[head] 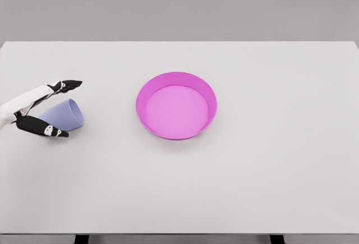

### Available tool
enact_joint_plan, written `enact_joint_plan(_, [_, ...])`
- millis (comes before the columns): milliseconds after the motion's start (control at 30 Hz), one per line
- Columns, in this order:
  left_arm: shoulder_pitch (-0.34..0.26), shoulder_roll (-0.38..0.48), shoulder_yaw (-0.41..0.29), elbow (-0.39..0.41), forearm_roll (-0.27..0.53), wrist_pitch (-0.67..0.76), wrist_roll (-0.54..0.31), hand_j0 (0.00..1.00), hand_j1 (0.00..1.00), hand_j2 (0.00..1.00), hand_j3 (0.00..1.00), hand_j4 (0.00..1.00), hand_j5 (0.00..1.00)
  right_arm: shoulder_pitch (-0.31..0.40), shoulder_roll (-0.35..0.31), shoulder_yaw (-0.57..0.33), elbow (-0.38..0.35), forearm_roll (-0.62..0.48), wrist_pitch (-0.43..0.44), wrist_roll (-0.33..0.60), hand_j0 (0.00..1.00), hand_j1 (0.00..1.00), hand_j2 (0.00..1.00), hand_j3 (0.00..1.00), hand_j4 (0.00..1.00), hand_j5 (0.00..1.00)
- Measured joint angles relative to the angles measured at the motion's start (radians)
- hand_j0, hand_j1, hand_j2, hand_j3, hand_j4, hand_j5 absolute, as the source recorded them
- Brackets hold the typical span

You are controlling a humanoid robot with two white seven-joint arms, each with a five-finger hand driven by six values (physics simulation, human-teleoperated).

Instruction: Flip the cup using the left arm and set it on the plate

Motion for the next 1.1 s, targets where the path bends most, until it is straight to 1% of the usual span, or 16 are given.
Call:
enact_joint_plan(33, [-0.015, 0.002, 0.001, 0.000, -0.001, 0.000, 0.000, 1.00, 1.00, 1.00, 1.00, 1.00, 1.00, 0.000, 0.000, 0.000, 0.000, 0.000, 0.000, 0.000, 1.00, 1.00, 1.00, 1.00, 1.00, 1.00])
enact_joint_plan(67, [-0.018, 0.003, 0.001, 0.000, -0.004, 0.000, -0.001, 1.00, 1.00, 1.00, 1.00, 1.00, 1.00, 0.000, 0.000, 0.000, 0.000, 0.000, 0.000, 0.000, 1.00, 1.00, 1.00, 1.00, 1.00, 1.00])
enact_joint_plan(133, [-0.034, 0.002, 0.004, 0.000, -0.038, -0.001, -0.001, 1.00, 1.00, 1.00, 1.00, 1.00, 1.00, 0.000, 0.000, 0.000, 0.000, 0.000, 0.000, 0.000, 1.00, 1.00, 1.00, 1.00, 1.00, 1.00])
enact_joint_plan(233, [-0.029, -0.002, 0.006, 0.000, -0.077, -0.002, -0.002, 1.00, 1.00, 1.00, 1.00, 1.00, 1.00, 0.000, 0.000, 0.000, 0.000, 0.000, 0.000, 0.000, 1.00, 1.00, 1.00, 1.00, 1.00, 1.00])
enact_joint_plan(533, [-0.018, -0.009, -0.002, 0.000, -0.128, 0.015, -0.003, 1.00, 1.00, 1.00, 1.00, 1.00, 1.00, 0.000, 0.000, 0.000, 0.000, 0.000, 0.000, 0.000, 1.00, 1.00, 1.00, 1.00, 1.00, 1.00])
enact_joint_plan(700, [-0.018, -0.043, -0.004, 0.000, -0.165, 0.048, -0.003, 1.00, 1.00, 1.00, 1.00, 1.00, 1.00, 0.000, 0.000, 0.000, 0.000, 0.000, 0.000, 0.000, 1.00, 1.00, 1.00, 1.00, 1.00, 1.00])
enact_joint_plan(900, [-0.017, -0.058, -0.004, 0.000, -0.179, 0.095, -0.003, 1.00, 1.00, 1.00, 1.00, 1.00, 1.00, 0.000, 0.000, 0.000, 0.000, 0.000, 0.000, 0.000, 1.00, 1.00, 1.00, 1.00, 1.00, 1.00])
enact_joint_plan(1100, [-0.017, -0.060, -0.004, 0.000, -0.181, 0.109, -0.004, 1.00, 1.00, 1.00, 1.00, 1.00, 1.00, 0.000, 0.000, 0.000, 0.000, 0.000, 0.000, 0.000, 1.00, 1.00, 1.00, 1.00, 1.00, 1.00])
